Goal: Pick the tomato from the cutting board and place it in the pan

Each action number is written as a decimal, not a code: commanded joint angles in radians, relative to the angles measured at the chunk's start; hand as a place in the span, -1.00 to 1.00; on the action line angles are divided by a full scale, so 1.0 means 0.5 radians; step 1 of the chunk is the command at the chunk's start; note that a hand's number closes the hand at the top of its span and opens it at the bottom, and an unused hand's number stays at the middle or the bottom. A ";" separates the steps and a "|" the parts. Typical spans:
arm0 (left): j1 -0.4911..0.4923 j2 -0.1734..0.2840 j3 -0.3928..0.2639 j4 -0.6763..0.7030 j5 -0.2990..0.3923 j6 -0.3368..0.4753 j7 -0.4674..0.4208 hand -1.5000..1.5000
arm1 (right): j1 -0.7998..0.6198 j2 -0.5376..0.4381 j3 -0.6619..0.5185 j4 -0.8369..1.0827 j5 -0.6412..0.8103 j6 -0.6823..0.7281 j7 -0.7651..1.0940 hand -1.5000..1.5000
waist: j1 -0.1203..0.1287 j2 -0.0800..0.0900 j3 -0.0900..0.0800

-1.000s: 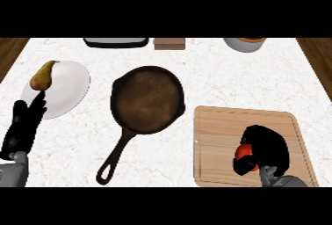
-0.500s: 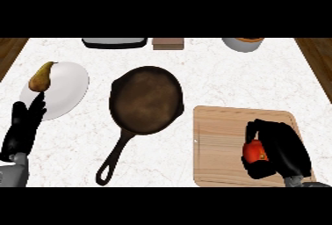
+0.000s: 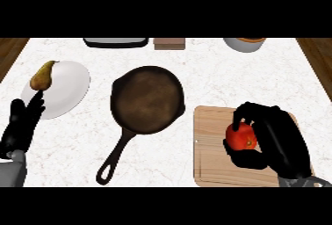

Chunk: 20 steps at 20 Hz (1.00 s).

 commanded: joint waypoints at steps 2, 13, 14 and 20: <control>-0.013 -0.099 -0.072 -0.088 -0.092 0.090 0.102 0.00 | -0.352 0.328 0.075 0.267 0.075 0.041 0.117 1.00 | 0.021 0.003 0.000; -0.042 -0.078 -0.025 -0.025 -0.075 0.011 0.037 0.00 | -0.968 0.728 -0.066 1.388 -0.156 -0.482 0.042 1.00 | 0.066 0.019 0.001; -0.026 -0.101 -0.030 0.052 -0.075 -0.010 -0.069 0.00 | -1.153 0.729 -0.017 1.399 -0.229 -0.420 0.224 1.00 | 0.053 0.013 0.000; -0.100 -0.047 0.007 -0.008 -0.038 -0.066 0.025 0.00 | -1.408 0.732 -0.014 2.202 -0.522 -0.799 -0.089 1.00 | 0.101 0.028 0.001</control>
